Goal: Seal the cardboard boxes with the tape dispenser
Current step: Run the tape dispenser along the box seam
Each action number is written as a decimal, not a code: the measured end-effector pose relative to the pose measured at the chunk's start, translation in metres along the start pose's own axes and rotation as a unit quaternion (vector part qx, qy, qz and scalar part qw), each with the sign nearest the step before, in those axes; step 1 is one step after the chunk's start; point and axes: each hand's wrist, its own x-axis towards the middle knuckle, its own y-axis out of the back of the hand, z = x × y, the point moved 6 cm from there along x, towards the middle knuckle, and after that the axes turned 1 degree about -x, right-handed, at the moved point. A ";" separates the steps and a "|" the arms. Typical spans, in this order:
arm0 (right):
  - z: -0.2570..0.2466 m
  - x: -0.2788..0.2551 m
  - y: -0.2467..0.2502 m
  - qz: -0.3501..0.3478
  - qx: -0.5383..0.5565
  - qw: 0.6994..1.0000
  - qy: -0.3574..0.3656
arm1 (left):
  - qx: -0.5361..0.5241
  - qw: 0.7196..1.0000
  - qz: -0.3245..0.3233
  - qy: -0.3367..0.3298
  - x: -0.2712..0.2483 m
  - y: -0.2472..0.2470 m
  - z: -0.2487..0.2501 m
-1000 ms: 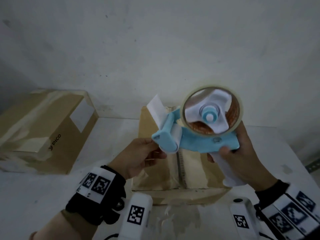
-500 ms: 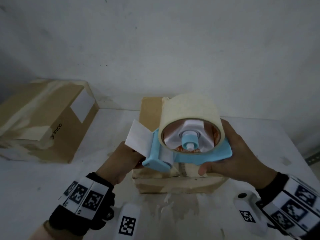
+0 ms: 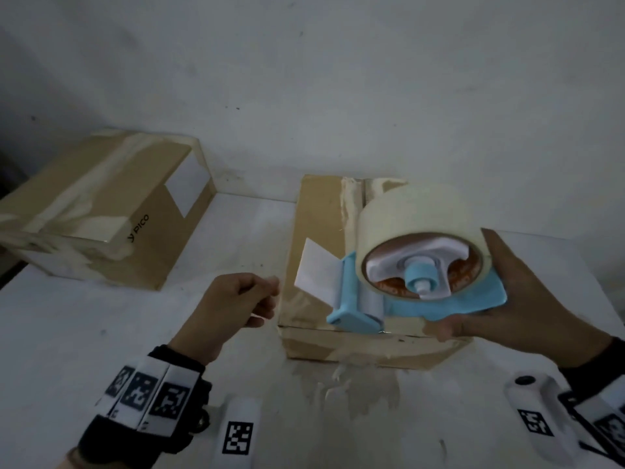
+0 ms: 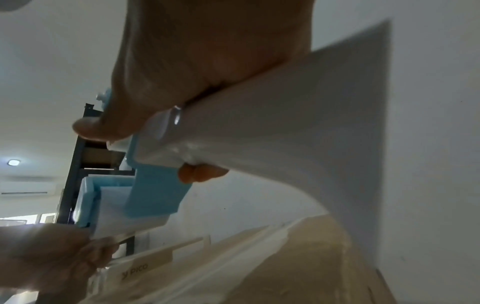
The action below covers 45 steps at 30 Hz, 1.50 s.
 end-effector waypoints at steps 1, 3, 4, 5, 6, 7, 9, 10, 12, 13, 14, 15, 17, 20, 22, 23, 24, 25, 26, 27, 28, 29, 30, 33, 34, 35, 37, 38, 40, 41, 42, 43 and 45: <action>0.002 0.000 -0.003 -0.009 -0.001 1.000 -0.005 | 0.002 1.000 0.003 0.004 0.001 0.000 -0.002; 0.005 -0.001 -0.006 -0.024 0.010 0.999 -0.026 | 0.008 1.000 0.000 0.014 0.001 0.000 -0.006; 0.007 -0.003 -0.007 -0.033 0.008 0.999 -0.041 | 0.016 1.000 -0.001 0.014 0.001 0.000 -0.009; 0.009 -0.004 -0.008 -0.039 -0.006 0.998 -0.054 | 0.022 1.000 -0.002 0.012 0.000 0.000 -0.012; 0.012 -0.006 -0.010 -0.043 -0.028 0.997 -0.066 | 0.025 1.000 -0.001 0.008 -0.001 -0.001 -0.016; 0.013 -0.006 -0.011 -0.044 -0.040 0.995 -0.074 | 0.026 1.000 0.002 0.004 0.000 -0.001 -0.018; 0.014 -0.007 -0.016 -0.049 -0.024 0.995 -0.080 | 0.026 1.000 0.008 0.006 0.001 -0.002 -0.024; 0.015 -0.007 -0.018 -0.051 -0.012 0.996 -0.079 | 0.025 1.000 0.009 0.007 0.001 -0.001 -0.026; 0.017 -0.006 -0.021 -0.051 -0.005 0.996 -0.076 | 0.023 1.000 0.013 0.008 0.002 -0.001 -0.030; 0.018 -0.005 -0.022 -0.051 -0.007 0.996 -0.079 | 0.024 1.000 0.014 0.007 0.003 0.000 -0.031; 0.020 -0.005 -0.023 -0.052 -0.010 0.995 -0.083 | 0.024 1.000 0.016 0.005 0.003 0.000 -0.032; 0.021 -0.005 -0.023 -0.052 -0.011 0.995 -0.084 | 0.025 1.000 0.018 0.002 0.003 0.000 -0.033; 0.022 -0.004 -0.024 -0.052 -0.011 0.995 -0.084 | 0.028 0.999 0.023 -0.002 0.004 0.000 -0.035; 0.022 -0.004 -0.025 -0.051 -0.019 0.994 -0.090 | 0.027 0.999 0.028 -0.001 0.004 0.000 -0.039; 0.024 -0.004 -0.026 -0.054 -0.028 0.993 -0.099 | 0.025 0.999 0.032 -0.003 0.003 0.000 -0.040; 0.024 -0.004 -0.027 -0.054 -0.034 0.993 -0.102 | 0.025 0.999 0.035 -0.004 0.003 0.000 -0.040; 0.025 -0.004 -0.027 -0.055 -0.040 0.992 -0.105 | 0.025 0.999 0.035 -0.004 0.003 0.000 -0.039; 0.026 -0.004 -0.027 -0.055 -0.044 0.992 -0.108 | 0.023 0.999 0.035 -0.003 0.003 -0.001 -0.039; 0.026 -0.004 -0.028 -0.055 -0.047 0.991 -0.111 | 0.020 0.999 0.035 0.000 0.003 -0.001 -0.039; 0.027 -0.005 -0.028 -0.057 -0.049 0.991 -0.113 | 0.016 0.999 0.034 0.005 0.003 -0.002 -0.040; 0.028 -0.006 -0.029 -0.059 -0.052 0.990 -0.116 | 0.011 0.999 0.032 0.012 0.003 -0.003 -0.041; 0.029 -0.006 -0.029 -0.061 -0.054 0.990 -0.117 | 0.005 0.999 0.032 0.018 0.004 -0.004 -0.043; 0.030 -0.007 -0.030 -0.062 -0.057 0.989 -0.119 | -0.001 0.999 0.031 0.025 0.004 -0.004 -0.045; 0.035 -0.008 -0.031 -0.062 -0.048 0.990 -0.119 | -0.026 0.998 0.025 0.051 0.005 -0.008 -0.053; 0.037 -0.009 -0.031 -0.060 -0.040 0.990 -0.119 | -0.042 0.997 0.024 0.064 0.005 -0.009 -0.057; 0.038 -0.009 -0.031 -0.057 -0.032 0.991 -0.119 | -0.060 0.995 0.023 0.079 0.004 -0.009 -0.060; 0.039 -0.009 -0.032 -0.054 -0.020 0.991 -0.118 | -0.091 0.990 0.024 0.105 0.003 -0.011 -0.066; 0.039 -0.009 -0.032 -0.054 -0.019 0.991 -0.117 | -0.100 0.988 0.024 0.113 0.004 -0.011 -0.068; 0.039 -0.009 -0.032 -0.054 -0.025 0.991 -0.116 | -0.106 0.987 0.026 0.118 0.005 -0.010 -0.071; 0.039 -0.009 -0.032 -0.053 -0.027 0.991 -0.117 | -0.108 0.987 0.031 0.117 0.006 -0.009 -0.071; 0.039 -0.009 -0.032 -0.052 -0.027 0.991 -0.117 | -0.106 0.986 0.041 0.119 0.007 -0.007 -0.074; 0.039 -0.009 -0.031 -0.052 -0.026 0.992 -0.116 | -0.099 0.986 0.052 0.126 0.008 -0.006 -0.079; 0.039 -0.009 -0.032 -0.053 -0.020 0.992 -0.115 | -0.078 0.982 0.070 0.159 0.006 -0.008 -0.094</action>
